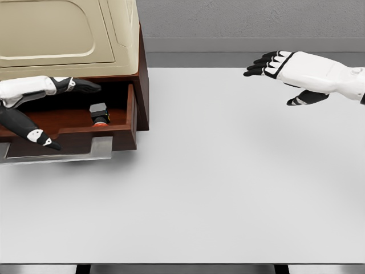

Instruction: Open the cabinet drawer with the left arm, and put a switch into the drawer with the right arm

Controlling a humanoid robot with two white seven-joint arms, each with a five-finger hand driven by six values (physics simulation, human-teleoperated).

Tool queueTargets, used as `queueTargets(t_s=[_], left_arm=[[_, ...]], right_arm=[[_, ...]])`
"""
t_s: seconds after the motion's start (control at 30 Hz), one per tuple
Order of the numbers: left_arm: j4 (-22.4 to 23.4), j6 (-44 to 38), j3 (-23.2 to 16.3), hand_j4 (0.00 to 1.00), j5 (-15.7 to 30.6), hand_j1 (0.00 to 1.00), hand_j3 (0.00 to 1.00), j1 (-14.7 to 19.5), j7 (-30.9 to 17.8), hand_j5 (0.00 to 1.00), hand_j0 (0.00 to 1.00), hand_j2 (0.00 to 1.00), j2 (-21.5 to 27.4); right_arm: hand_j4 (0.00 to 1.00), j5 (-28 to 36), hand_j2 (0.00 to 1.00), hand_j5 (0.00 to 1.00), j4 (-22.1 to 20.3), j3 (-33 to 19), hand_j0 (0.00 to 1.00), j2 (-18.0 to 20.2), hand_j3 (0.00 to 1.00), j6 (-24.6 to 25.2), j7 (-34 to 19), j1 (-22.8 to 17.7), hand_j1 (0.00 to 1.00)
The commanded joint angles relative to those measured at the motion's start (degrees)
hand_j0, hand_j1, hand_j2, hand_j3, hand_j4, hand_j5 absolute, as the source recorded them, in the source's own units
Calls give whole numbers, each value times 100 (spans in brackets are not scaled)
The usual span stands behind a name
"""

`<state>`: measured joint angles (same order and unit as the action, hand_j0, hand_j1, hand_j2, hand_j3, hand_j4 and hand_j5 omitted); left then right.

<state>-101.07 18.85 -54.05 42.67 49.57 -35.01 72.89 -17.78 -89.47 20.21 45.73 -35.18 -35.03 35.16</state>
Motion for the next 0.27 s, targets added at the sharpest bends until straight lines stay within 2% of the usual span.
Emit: queueTargets(t_s=[0.0,0.23], left_arm=[[-1,-13,9,100,22,100,100,-9,1,100,100,100,-284],[-1,-49,0,100,-57,100,100,-26,1,100,100,100,-407]], right_arm=[[100,29,100,100,18,0,100,6,100,18,3,0,100],[100,29,100,100,18,0,100,6,100,18,3,-9,100]])
